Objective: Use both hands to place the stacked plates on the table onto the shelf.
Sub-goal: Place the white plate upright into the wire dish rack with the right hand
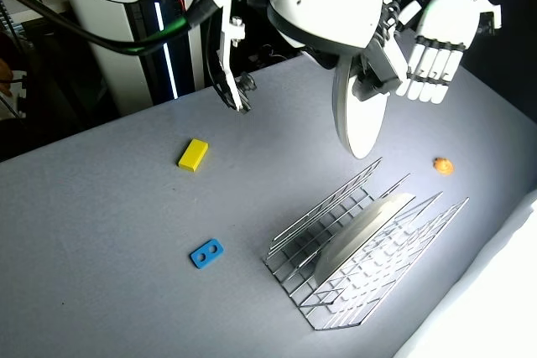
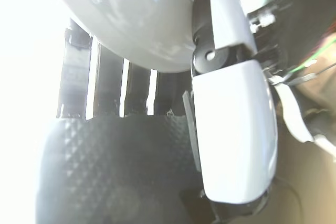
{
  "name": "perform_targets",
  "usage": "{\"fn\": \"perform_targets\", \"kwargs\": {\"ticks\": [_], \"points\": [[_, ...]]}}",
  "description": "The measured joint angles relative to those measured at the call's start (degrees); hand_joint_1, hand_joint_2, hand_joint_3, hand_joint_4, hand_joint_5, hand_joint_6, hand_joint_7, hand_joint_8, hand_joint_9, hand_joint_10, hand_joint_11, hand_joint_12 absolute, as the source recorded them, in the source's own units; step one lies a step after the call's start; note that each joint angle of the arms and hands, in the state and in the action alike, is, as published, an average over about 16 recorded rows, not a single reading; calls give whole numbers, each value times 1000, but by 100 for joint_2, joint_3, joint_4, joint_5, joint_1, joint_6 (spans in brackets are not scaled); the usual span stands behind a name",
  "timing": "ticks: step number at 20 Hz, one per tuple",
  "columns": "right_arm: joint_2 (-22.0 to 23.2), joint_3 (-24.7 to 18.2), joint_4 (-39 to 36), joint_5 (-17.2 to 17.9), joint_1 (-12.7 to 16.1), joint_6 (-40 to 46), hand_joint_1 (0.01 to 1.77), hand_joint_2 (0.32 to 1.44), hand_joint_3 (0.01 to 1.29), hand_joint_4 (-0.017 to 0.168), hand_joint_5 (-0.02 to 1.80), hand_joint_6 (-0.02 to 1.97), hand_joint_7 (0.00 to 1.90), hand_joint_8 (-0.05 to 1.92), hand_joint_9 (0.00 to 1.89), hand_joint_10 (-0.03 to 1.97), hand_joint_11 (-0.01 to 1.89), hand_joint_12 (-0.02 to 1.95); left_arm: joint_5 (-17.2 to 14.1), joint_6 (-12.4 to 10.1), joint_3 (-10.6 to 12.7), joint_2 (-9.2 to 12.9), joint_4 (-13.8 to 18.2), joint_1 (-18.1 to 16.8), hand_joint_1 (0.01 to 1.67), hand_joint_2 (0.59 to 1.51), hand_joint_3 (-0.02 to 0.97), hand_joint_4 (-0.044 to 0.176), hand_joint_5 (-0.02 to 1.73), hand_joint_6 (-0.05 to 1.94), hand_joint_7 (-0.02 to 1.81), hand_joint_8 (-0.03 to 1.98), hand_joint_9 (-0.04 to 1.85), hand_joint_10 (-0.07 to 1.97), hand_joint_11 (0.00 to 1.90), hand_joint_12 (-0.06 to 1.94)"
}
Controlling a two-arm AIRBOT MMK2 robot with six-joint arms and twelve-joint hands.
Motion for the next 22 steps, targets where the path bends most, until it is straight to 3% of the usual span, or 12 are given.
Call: {"fn": "perform_targets", "kwargs": {"ticks": [5, 11, 16, 22], "points": [[2, 310, 564, -1, 42, 143, 1191, 1044, 9, 6, 874, 1055, 996, 1021, 1011, 565, 649, 1399, -662, 30, -190, 82, 321, -427, 17, 1101, 18, 0, 26, 7, 36, 6, 21, 7, 20, 9], [-48, 621, 958, 61, -89, 214, 1193, 1054, 9, 6, 868, 1056, 988, 1028, 1003, 600, 643, 1428, -1295, 56, -583, 275, 586, -1093, 16, 1100, 19, 0, 20, 7, 29, 7, 20, 7, 20, 8], [-129, 858, 1216, 105, -261, 240, 1193, 1056, 9, 6, 875, 1050, 993, 1023, 994, 637, 636, 1439, -1639, 82, -861, 450, 823, -1463, 16, 1099, 19, 0, 21, 6, 30, 7, 20, 7, 21, 7], [-256, 1168, 1581, 121, -507, 248, 1193, 1057, 9, 6, 885, 1035, 1002, 1007, 985, 674, 625, 1452, -1910, 111, -1129, 591, 928, -1663, 15, 1098, 19, 0, 23, 6, 31, 7, 19, 7, 21, 7]]}}
